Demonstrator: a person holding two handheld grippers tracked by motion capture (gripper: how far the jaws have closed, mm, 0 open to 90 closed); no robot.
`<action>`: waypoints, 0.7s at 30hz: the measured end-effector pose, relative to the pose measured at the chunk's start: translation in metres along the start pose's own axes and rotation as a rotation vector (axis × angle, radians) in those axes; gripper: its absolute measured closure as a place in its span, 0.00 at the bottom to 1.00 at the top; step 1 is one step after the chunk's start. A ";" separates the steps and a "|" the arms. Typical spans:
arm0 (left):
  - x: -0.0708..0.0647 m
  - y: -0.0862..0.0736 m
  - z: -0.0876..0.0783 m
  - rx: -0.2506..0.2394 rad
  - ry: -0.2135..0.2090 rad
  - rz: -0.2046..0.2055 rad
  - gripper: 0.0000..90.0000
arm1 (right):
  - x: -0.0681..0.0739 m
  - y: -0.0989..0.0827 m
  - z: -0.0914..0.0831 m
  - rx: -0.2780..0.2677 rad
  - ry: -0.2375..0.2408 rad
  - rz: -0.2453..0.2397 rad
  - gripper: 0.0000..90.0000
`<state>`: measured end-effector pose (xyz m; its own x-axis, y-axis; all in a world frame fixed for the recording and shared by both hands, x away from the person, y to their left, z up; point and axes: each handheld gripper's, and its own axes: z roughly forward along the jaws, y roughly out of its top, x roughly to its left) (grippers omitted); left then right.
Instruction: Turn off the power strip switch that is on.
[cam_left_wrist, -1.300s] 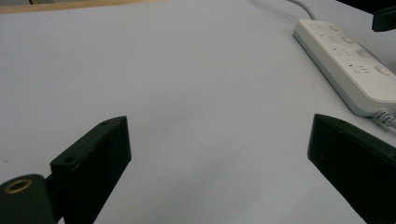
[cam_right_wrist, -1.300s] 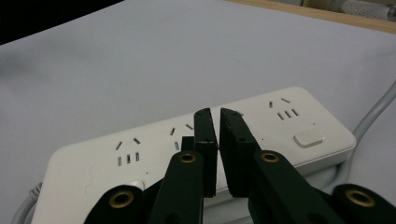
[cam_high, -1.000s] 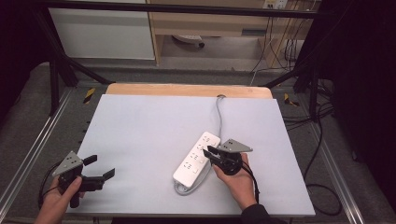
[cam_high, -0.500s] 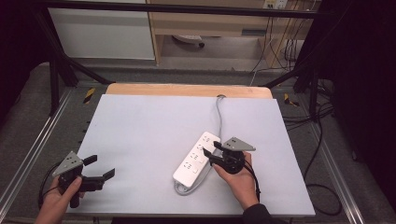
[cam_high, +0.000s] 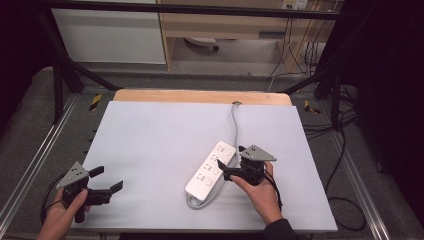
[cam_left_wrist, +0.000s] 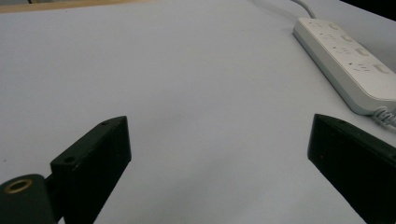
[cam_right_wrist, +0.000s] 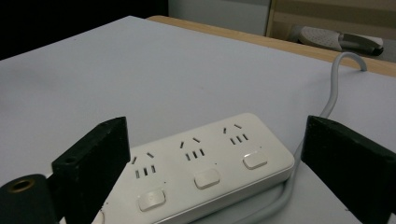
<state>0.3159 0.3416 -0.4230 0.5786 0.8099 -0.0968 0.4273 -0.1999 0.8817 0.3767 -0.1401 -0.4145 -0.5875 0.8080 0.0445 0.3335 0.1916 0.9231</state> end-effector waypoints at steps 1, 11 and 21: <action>0.000 0.000 0.000 0.000 0.000 0.000 0.07 | 0.000 0.000 0.000 -0.001 -0.004 -0.010 0.08; 0.000 0.000 0.000 -0.002 0.002 -0.005 0.07 | -0.010 0.003 -0.014 -0.022 0.006 0.014 0.05; 0.000 0.000 0.000 -0.003 0.002 -0.005 0.07 | -0.035 0.005 -0.045 -0.066 -0.036 0.054 0.05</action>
<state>0.3157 0.3420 -0.4230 0.5748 0.8121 -0.1004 0.4279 -0.1938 0.8828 0.3653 -0.1929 -0.3945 -0.5429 0.8358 0.0825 0.3138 0.1107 0.9430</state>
